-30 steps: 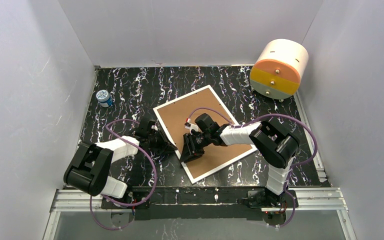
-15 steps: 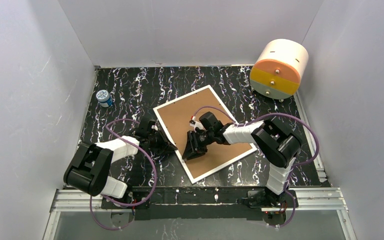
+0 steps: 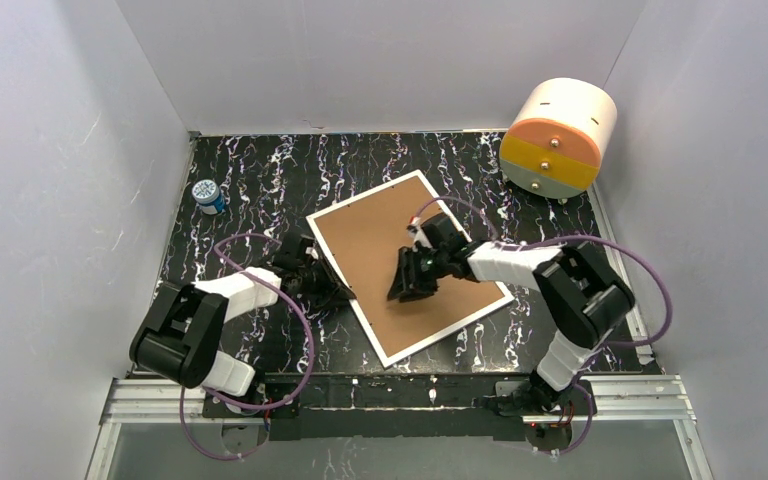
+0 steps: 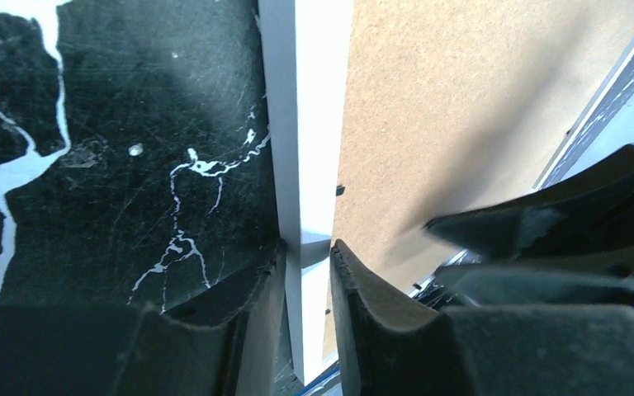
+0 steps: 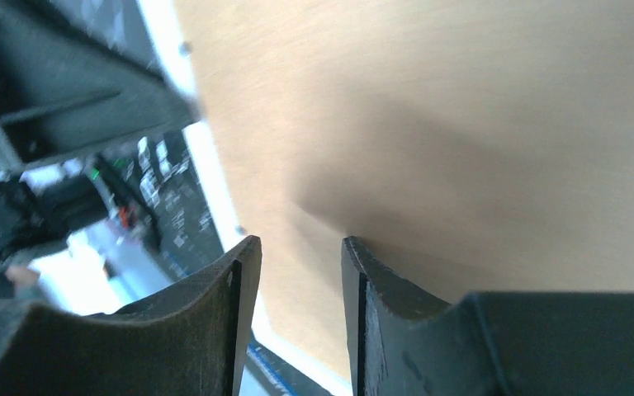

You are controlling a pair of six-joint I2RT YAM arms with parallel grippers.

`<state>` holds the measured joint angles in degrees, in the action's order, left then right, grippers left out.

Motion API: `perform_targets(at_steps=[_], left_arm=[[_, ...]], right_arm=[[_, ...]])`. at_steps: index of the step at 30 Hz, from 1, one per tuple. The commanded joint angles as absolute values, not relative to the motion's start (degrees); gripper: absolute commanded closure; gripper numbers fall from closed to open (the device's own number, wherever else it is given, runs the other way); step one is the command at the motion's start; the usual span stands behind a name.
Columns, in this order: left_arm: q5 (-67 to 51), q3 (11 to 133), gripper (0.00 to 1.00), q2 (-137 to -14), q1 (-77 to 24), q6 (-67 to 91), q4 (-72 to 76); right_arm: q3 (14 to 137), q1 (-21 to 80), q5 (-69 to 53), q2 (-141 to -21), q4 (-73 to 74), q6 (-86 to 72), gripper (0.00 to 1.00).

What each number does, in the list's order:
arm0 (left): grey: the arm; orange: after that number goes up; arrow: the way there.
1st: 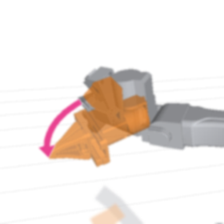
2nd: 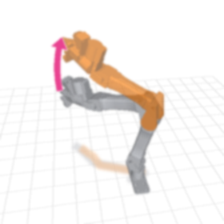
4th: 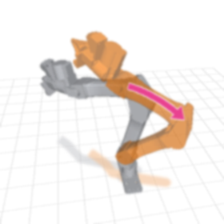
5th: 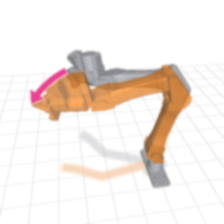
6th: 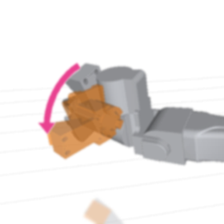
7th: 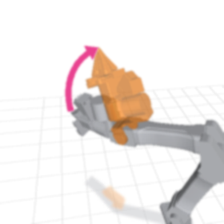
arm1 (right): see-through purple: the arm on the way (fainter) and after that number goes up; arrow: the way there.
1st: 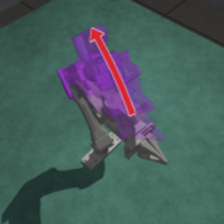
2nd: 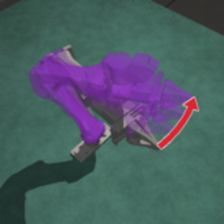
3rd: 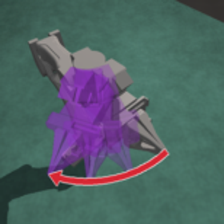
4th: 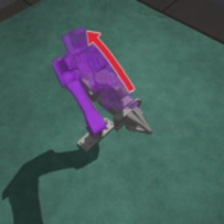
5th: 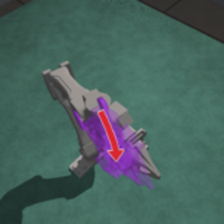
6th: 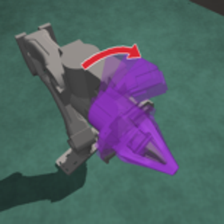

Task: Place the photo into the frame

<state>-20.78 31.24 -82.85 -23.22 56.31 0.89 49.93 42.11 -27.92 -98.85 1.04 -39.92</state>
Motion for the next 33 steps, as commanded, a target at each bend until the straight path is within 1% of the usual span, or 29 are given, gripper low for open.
perform_targets(at_steps=[1,2,6,7,11,12,15,18,21,25,33], left_arm=[[-11.2,31.8,0.7,-86.9,-23.7,51.8,-7.3],[-10.9,32.7,0.68,-87.3,-23.7,51.3,-7.8],[-8.7,37.8,0.58,-90.1,-23.7,48.7,-11.7],[-7.9,39.7,0.56,-90.8,-23.7,48.1,-13.1],[-5.2,45.3,0.49,-93.6,-23.6,44.3,-19.2],[-4.9,46.1,0.48,-94.0,-23.7,43.1,-20.2],[-4.9,48.1,0.44,-95.5,-23.6,39.6,-23.6],[-6.0,48.5,0.42,-95.7,-23.6,37.2,-23.5],[-6.4,48.9,0.41,-95.9,-23.6,35.2,-23.3],[-8.3,50.7,0.4,-96.4,-23.6,33.2,-23.3],[-11.0,55.9,0.4,-100.4,-23.6,31.2,-22.9]], right_arm=[[48.5,33.5,-14.2,-91.6,13.0,-34.2,0.5],[48.6,31.3,-13.3,-89.5,14.3,-34.1,0.49],[49.1,22.2,-8.0,-83.2,19.2,-34.1,0.35],[49.2,19.7,-5.5,-81.9,19.9,-34.3,0.3],[50.7,15.5,3.2,-80.4,22.3,-35.3,0.11],[51.0,14.9,4.5,-80.9,22.4,-35.4,0.1],[52.4,13.4,7.0,-83.7,24.4,-36.2,0.08],[52.8,12.3,5.2,-86.1,25.1,-35.0,0.06],[52.7,12.0,0.8,-88.0,23.7,-30.7,0.06],[54.7,11.9,-2.9,-91.1,27.1,-28.1,0.07],[51.1,11.9,-17.2,-90.9,27.6,-22.7,0.09]])
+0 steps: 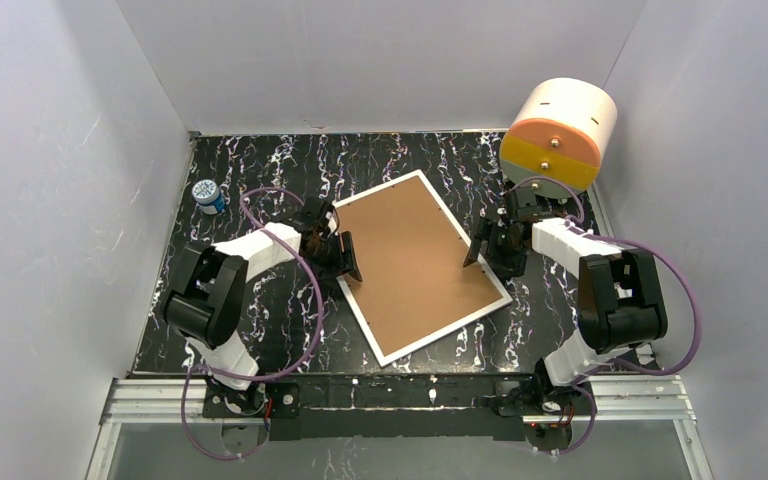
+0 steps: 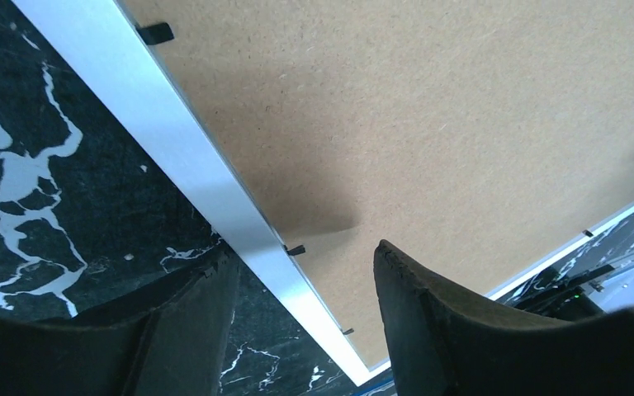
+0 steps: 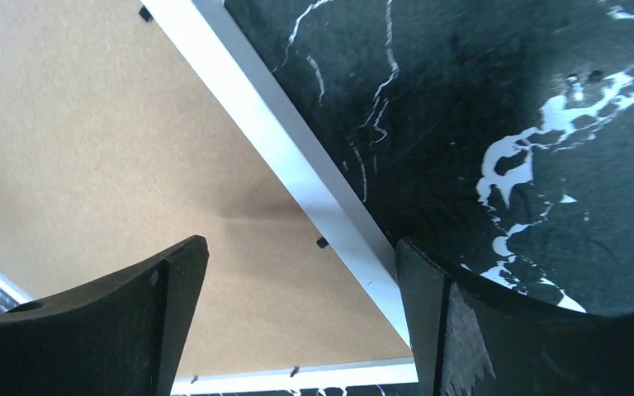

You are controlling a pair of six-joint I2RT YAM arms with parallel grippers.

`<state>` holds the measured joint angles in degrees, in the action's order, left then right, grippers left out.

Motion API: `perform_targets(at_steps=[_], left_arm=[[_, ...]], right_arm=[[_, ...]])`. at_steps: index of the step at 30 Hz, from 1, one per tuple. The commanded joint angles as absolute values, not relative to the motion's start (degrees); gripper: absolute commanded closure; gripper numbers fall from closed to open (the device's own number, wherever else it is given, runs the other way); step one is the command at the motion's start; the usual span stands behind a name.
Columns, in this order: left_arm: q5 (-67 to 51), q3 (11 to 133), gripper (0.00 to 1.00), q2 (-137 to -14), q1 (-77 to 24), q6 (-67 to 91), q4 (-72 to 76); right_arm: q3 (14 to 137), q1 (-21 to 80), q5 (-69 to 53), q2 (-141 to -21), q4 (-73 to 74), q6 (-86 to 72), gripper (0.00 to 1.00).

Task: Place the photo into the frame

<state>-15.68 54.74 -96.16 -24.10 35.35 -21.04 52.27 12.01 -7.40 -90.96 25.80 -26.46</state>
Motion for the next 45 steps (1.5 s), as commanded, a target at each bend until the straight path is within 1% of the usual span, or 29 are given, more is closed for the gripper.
perform_targets(at_steps=[1,5,8,12,17,20,26,28,30,34,36,37,38,40,43,45], left_arm=[[-10.9,56.7,0.4,-100.9,-23.6,31.1,-22.9],[-11.3,60.7,0.4,-104.7,-23.5,31.7,-23.0],[-13.6,67.1,0.4,-109.9,-22.8,32.3,-23.8],[-15.0,71.7,0.41,-114.8,-22.8,33.4,-22.7],[-16.2,76.3,0.41,-118.8,-22.8,33.3,-22.9],[-16.3,79.3,0.41,-121.3,-22.8,32.9,-22.9],[-16.1,83.9,0.41,-122.9,-22.6,31.0,-23.3],[-13.7,84.7,0.4,-121.6,-21.7,30.3,-24.7],[-10.6,84.7,0.38,-119.2,-20.4,30.2,-26.1],[-7.4,82.7,0.22,-111.9,-17.0,30.1,-28.2],[-6.8,80.7,0.16,-107.7,-15.7,29.6,-28.3],[-6.5,79.6,0.11,-105.5,-15.4,29.4,-28.5],[-6.4,78.4,0.09,-103.5,-15.1,29.3,-28.6],[-6.0,75.5,0.08,-98.8,-14.8,29.4,-28.6],[-4.2,71.4,0.08,-92.6,-14.5,31.7,-29.9],[-3.3,67.6,0.1,-87.9,-14.3,33.7,-31.1]], right_arm=[[50.2,11.9,-19.1,-90.3,27.6,-22.4,0.1],[46.5,12.6,-26.2,-85.9,26.7,-23.6,0.11],[43.3,15.3,-28.2,-82.4,24.1,-27.9,0.12],[38.4,21.8,-28.1,-79.9,17.2,-36.0,0.13],[37.7,29.0,-27.2,-78.4,12.7,-42.7,0.13],[37.4,33.9,-28.4,-79.6,8.3,-44.2,0.12],[43.1,38.6,-26.8,-85.2,10.5,-41.8,0.12],[45.4,38.8,-23.1,-84.9,14.3,-41.2,0.12],[48.1,38.7,-16.7,-83.1,21.0,-41.0,0.11],[53.6,38.6,-3.3,-78.2,32.1,-43.1,0.09],[56.9,38.6,-1.5,-77.8,35.4,-43.7,0.08],[58.2,38.6,-1.8,-78.1,36.0,-43.7,0.08],[59.5,38.6,-2.9,-78.9,35.9,-43.2,0.08],[62.0,38.6,-6.9,-81.3,33.9,-41.5,0.1],[64.9,38.7,-12.9,-84.4,27.7,-39.5,0.16],[66.8,38.7,-19.4,-87.1,22.5,-37.1,0.21]])
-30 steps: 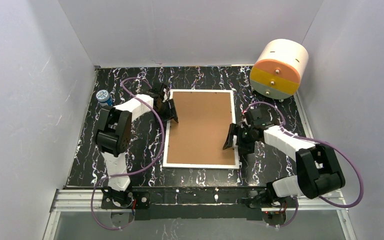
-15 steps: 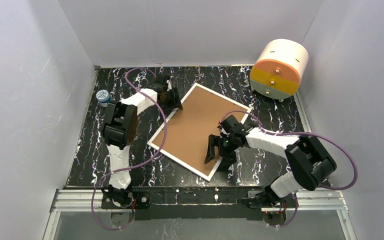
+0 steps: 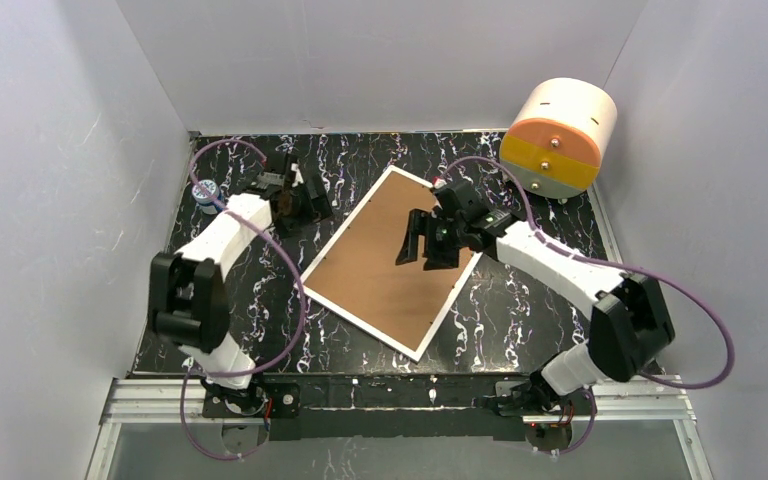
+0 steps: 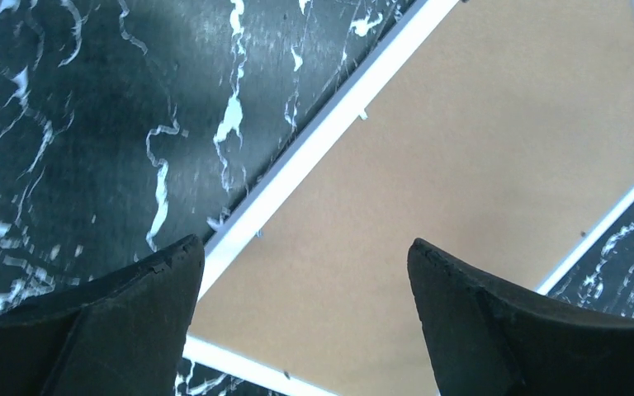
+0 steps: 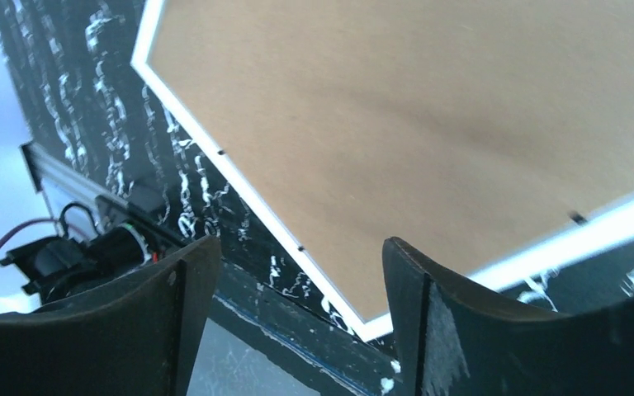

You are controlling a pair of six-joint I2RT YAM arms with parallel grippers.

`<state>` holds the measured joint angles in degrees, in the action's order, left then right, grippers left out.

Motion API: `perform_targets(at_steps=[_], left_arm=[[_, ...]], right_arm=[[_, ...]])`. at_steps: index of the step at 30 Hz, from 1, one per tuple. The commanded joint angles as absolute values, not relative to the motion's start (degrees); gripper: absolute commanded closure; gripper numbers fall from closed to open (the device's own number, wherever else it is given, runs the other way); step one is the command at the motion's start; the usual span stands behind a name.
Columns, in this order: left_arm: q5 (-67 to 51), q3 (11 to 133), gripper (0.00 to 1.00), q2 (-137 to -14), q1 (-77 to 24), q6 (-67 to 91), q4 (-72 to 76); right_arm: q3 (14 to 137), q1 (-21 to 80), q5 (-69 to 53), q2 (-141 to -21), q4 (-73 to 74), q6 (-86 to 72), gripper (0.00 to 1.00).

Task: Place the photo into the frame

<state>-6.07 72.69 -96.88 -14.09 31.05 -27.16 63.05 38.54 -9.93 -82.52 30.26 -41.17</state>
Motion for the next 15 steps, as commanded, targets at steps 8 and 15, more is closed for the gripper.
perform_targets(at_steps=[8,15], left_arm=[[-4.6,50.9,0.19,-67.9,-14.2,42.7,-33.5],[-13.4,34.5,0.22,-58.9,-14.2,51.6,-22.6]], right_arm=[[79.6,42.8,-34.9,-101.1,18.7,-35.3,0.46],[85.4,47.4,-40.1,-109.5,17.2,-34.7,0.53]])
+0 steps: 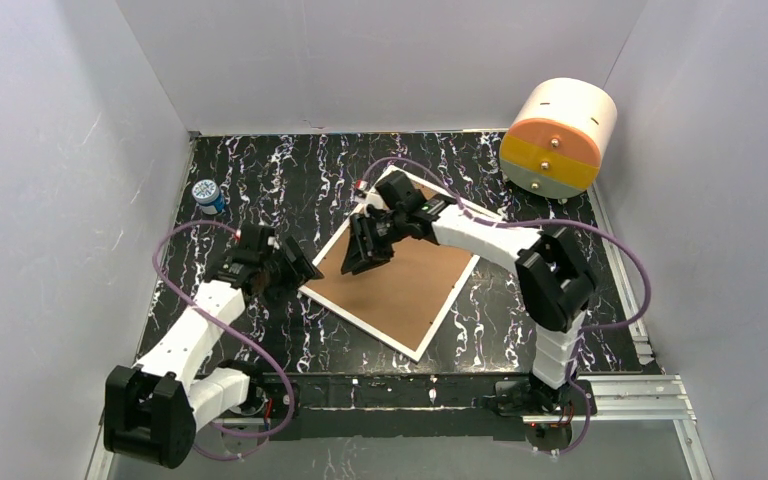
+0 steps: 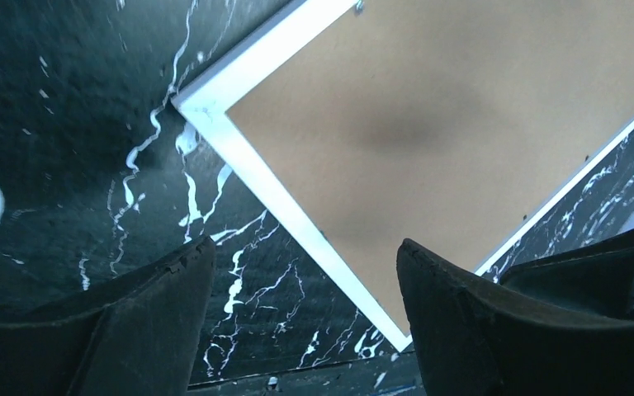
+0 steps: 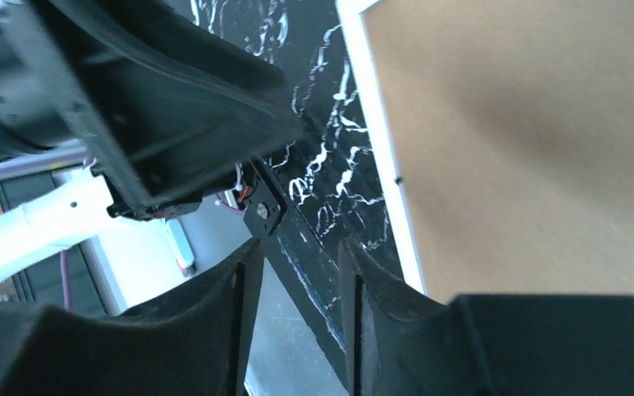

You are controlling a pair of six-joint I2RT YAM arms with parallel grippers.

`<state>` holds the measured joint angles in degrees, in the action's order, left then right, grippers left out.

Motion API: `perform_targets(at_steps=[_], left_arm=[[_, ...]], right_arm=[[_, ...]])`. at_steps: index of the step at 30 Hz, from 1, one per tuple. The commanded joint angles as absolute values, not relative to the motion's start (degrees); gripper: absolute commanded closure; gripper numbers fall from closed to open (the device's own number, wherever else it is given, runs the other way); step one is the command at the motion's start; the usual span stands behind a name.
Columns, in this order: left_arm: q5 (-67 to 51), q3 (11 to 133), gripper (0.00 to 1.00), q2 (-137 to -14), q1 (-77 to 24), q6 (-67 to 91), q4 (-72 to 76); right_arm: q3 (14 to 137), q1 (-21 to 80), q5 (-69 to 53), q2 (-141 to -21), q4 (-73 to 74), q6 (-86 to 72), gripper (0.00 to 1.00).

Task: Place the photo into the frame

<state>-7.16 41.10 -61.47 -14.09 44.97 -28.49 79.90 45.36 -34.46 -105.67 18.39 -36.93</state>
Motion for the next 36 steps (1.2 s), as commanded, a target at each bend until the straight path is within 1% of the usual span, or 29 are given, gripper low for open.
perform_targets(at_steps=[1,2,3,5,7,9,13,16,19,24,25,28,29,33,36], left_arm=[[-14.4,32.5,0.23,-58.6,-14.2,52.6,-20.4],[-14.7,30.7,0.23,-58.3,-14.2,53.5,-19.3],[-14.3,29.9,0.23,-57.9,-14.2,53.9,-19.1],[-13.2,29.3,0.23,-56.7,-14.2,53.8,-19.6],[-12.9,28.0,0.23,-55.8,-14.2,54.2,-20.1],[-13.3,26.1,0.27,-55.5,-14.2,54.7,-20.1],[-13.4,22.6,0.42,-54.8,-14.2,56.0,-17.8],[-14.5,21.3,0.5,-56.1,-14.2,56.4,-13.8],[-16.7,20.2,0.51,-57.5,-14.2,57.1,-7.9],[-14.9,19.6,0.52,-59.7,-14.3,57.1,-5.7],[-14.5,19.5,0.55,-60.5,-14.3,57.1,-5.9],[-13.5,19.4,0.67,-63.1,-14.3,57.3,-6.2],[-13.3,19.3,0.7,-63.8,-14.3,57.2,-6.2],[-12.6,19.3,0.75,-65.0,-14.3,56.4,-7.8],[-10.6,18.8,0.77,-63.8,-14.3,56.0,-10.5]], right_arm=[[86.8,47.8,-40.5,-111.0,18.2,-34.2,0.57],[87.7,48.0,-41.5,-112.7,18.7,-33.6,0.66],[88.5,48.3,-43.1,-113.9,19.0,-33.2,0.73],[90.2,48.9,-44.7,-116.0,20.5,-32.8,0.76],[91.3,49.7,-45.1,-117.4,22.1,-32.1,0.76],[91.3,50.1,-45.5,-118.4,22.7,-31.7,0.75],[91.6,50.3,-46.9,-120.8,24.0,-30.6,0.72],[92.1,50.7,-47.1,-122.3,25.5,-29.1,0.74],[92.7,51.1,-47.3,-124.0,26.7,-27.9,0.74],[93.1,51.4,-46.8,-126.3,26.4,-27.8,0.74],[93.3,51.4,-46.6,-126.8,26.4,-27.8,0.74],[93.6,51.4,-43.8,-127.2,26.1,-28.6,0.74],[93.7,51.4,-43.3,-127.4,25.8,-28.9,0.74],[94.6,51.3,-43.2,-128.4,25.6,-29.2,0.75],[94.5,51.4,-42.6,-128.8,25.5,-29.2,0.75]])
